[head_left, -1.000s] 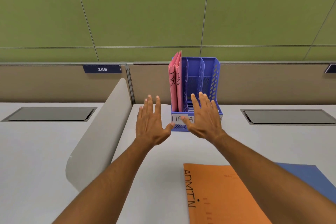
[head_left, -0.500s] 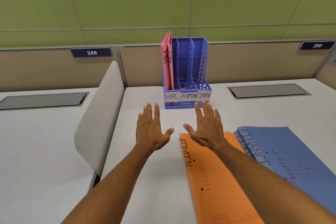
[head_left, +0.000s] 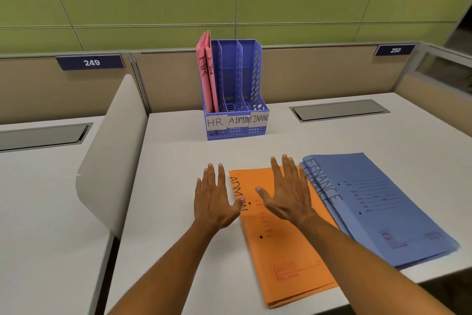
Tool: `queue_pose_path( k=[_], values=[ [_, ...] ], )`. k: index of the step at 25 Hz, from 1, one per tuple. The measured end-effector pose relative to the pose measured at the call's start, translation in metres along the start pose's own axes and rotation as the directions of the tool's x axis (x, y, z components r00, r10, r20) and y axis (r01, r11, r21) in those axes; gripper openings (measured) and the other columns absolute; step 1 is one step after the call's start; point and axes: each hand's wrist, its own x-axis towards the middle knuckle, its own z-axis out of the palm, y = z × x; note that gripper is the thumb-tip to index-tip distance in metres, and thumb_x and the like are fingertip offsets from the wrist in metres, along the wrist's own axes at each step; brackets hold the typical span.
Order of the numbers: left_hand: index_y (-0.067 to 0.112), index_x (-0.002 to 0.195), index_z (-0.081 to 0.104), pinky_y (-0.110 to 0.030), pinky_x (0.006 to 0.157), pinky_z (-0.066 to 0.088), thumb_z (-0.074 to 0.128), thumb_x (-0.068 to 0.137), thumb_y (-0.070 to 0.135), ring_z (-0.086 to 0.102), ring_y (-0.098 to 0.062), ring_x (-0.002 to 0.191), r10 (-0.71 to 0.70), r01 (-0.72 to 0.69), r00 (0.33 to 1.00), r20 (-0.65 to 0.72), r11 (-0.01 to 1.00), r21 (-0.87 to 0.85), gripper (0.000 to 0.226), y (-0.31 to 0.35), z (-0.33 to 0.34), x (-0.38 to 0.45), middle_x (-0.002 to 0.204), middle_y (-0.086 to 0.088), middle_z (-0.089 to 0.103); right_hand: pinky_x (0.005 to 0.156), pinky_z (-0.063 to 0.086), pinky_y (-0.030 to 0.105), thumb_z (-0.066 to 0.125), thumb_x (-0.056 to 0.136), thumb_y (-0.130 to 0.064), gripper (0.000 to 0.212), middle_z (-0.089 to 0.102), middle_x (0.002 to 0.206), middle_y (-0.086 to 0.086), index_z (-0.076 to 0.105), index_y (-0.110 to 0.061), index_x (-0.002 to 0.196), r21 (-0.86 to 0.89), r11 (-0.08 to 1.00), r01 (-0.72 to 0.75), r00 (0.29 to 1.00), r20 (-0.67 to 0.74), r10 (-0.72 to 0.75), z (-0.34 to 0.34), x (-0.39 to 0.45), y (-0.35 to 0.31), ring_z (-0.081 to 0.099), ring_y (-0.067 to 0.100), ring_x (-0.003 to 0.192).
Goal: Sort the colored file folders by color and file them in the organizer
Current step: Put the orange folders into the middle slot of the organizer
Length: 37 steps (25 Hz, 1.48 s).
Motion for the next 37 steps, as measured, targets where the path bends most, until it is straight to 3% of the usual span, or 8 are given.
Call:
queue_pose_path(
  k=[6,10,14,17,22,26,33,37],
  values=[
    [0.019,0.151,-0.017,-0.043,0.120,-0.003,0.031,0.076,0.076,-0.012,-0.026,0.149,-0.032,0.031,0.998,0.050,0.999,0.012,0.106,0.022,0.025,-0.012,0.161,-0.012,-0.015,0.120,0.002,0.051,0.016,0.074,-0.076,0.099,-0.001,0.162,0.015,-0.001,-0.020,0.155,0.034,0.999,0.001,1.000,0.026,-0.001,0.014,-0.009,0.032,-0.004,0.028,0.149],
    [0.017,0.152,-0.014,-0.042,0.120,0.002,0.036,0.077,0.074,-0.006,-0.026,0.150,-0.132,0.132,0.989,0.071,0.991,0.005,0.106,0.036,0.035,-0.014,0.162,-0.012,-0.008,0.119,0.000,0.050,0.017,0.074,-0.077,0.100,0.001,0.162,0.015,0.001,-0.020,0.155,0.080,0.996,0.041,0.996,0.073,-0.047,0.025,-0.011,0.054,-0.003,0.028,0.150],
    [0.016,0.154,0.000,-0.045,0.113,0.028,0.051,0.080,0.066,0.019,-0.029,0.145,-0.296,0.307,0.946,0.136,0.949,-0.071,0.103,0.053,0.047,-0.017,0.158,-0.012,0.018,0.119,-0.001,0.050,0.019,0.075,-0.077,0.099,-0.001,0.162,0.014,-0.002,-0.021,0.154,0.116,0.988,0.104,0.985,0.126,-0.119,0.036,-0.010,0.075,-0.005,0.028,0.149],
    [0.014,0.150,0.015,-0.043,0.102,0.042,0.057,0.079,0.060,0.036,-0.027,0.131,-0.390,0.400,0.915,0.105,0.909,-0.114,0.095,0.069,0.051,-0.020,0.140,-0.009,0.040,0.119,-0.001,0.050,0.025,0.077,-0.076,0.098,0.000,0.162,0.014,-0.002,-0.021,0.154,0.154,0.976,0.151,0.971,0.164,-0.176,0.044,-0.010,0.090,-0.004,0.028,0.149],
    [0.011,0.123,0.052,-0.035,0.090,0.043,0.065,0.082,0.039,0.047,-0.025,0.117,-0.526,0.525,0.847,0.074,0.806,-0.274,0.051,0.084,0.056,-0.022,0.119,-0.008,0.050,0.119,-0.001,0.053,0.024,0.076,-0.078,0.101,-0.003,0.162,0.016,-0.006,-0.020,0.154,0.196,0.964,0.181,0.940,0.256,-0.228,0.055,-0.011,0.104,-0.005,0.029,0.149],
    [0.008,0.093,0.065,-0.025,0.065,0.047,0.066,0.082,0.021,0.063,-0.020,0.083,-0.585,0.532,0.809,0.050,0.695,-0.484,0.017,0.089,0.050,-0.020,0.084,0.001,0.064,0.119,0.000,0.053,0.032,0.083,-0.075,0.100,-0.003,0.161,0.019,-0.010,-0.018,0.153,0.202,0.960,0.192,0.906,0.339,-0.253,0.057,-0.011,0.107,-0.004,0.032,0.149],
    [0.008,0.080,0.068,-0.037,0.071,0.056,0.060,0.072,0.010,0.067,-0.025,0.080,-0.626,0.579,0.765,0.149,0.569,-0.584,0.011,0.081,0.039,-0.014,0.079,-0.005,0.070,0.119,0.001,0.055,0.029,0.083,-0.075,0.097,-0.005,0.160,0.023,0.000,-0.017,0.154,0.099,0.967,0.234,0.886,0.388,-0.254,0.058,-0.009,0.106,-0.005,0.036,0.148],
    [0.011,0.082,0.066,-0.029,0.065,0.054,0.065,0.075,0.004,0.066,-0.021,0.081,-0.600,0.568,0.780,0.176,0.563,-0.600,0.010,0.078,0.032,-0.013,0.083,-0.004,0.069,0.119,0.001,0.055,0.028,0.082,-0.076,0.097,-0.005,0.160,0.022,0.000,-0.017,0.154,0.099,0.969,0.228,0.885,0.393,-0.248,0.057,-0.008,0.105,-0.006,0.035,0.148]
  ],
)
